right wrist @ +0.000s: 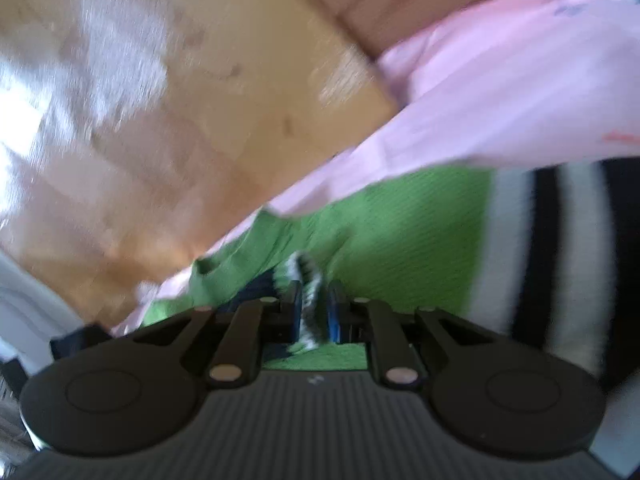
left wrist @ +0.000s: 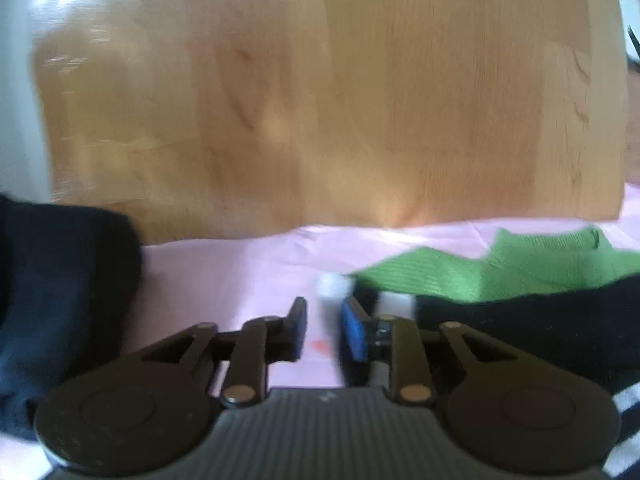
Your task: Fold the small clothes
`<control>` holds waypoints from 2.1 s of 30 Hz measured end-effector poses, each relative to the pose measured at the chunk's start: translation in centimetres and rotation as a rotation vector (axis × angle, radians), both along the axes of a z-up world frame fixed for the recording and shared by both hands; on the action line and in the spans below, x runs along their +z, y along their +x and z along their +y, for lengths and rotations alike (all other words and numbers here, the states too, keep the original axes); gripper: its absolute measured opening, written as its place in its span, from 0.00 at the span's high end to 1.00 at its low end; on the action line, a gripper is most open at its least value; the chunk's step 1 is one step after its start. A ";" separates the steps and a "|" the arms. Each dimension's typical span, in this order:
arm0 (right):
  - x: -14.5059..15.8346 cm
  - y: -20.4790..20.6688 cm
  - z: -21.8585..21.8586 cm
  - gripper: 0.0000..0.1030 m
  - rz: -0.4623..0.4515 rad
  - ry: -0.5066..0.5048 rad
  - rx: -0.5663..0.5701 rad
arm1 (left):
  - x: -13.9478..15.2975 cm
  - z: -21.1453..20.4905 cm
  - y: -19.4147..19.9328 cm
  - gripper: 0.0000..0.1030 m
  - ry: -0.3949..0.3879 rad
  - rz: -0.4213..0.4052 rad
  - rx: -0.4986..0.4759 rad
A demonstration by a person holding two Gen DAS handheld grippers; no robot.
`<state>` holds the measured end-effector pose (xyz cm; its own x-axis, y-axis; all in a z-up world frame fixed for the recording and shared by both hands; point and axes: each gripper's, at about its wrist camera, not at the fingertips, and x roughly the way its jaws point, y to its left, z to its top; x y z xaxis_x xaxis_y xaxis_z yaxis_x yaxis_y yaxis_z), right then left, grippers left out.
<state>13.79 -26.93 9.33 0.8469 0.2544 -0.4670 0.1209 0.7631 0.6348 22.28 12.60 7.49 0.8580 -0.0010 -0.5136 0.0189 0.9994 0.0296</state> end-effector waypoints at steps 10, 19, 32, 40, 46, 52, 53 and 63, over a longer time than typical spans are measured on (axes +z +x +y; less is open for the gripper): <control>0.3 -18.1 -14.4 0.75 0.010 0.042 -0.458 | 5.0 -1.9 -2.5 0.74 -0.194 -0.080 -0.124; -2.5 -16.1 -21.8 0.72 0.016 0.269 -0.692 | 0.2 -9.2 -0.4 0.70 -0.054 0.067 -0.224; 13.6 -1.8 -10.9 0.91 -0.302 -0.107 -0.294 | 4.1 -4.4 -2.4 0.49 -0.257 -0.071 -0.202; 11.0 8.6 10.9 0.91 -0.267 -0.243 0.305 | 5.0 4.1 -4.9 0.45 -0.363 -0.166 -0.024; 3.4 11.0 19.5 0.83 -0.061 -0.449 0.686 | 3.2 5.7 -3.4 0.48 -0.410 -0.093 -0.048; 4.9 7.2 6.0 0.51 -0.153 -0.377 0.279 | 3.2 2.8 -4.2 0.48 -0.374 -0.096 -0.156; 4.7 6.6 4.0 0.47 -0.133 -0.392 0.198 | 3.1 2.0 -4.3 0.48 -0.347 -0.096 -0.170; -0.1 10.6 -3.1 0.90 0.052 -0.280 0.076 | 0.1 -3.5 -1.8 0.97 -0.131 0.064 -0.138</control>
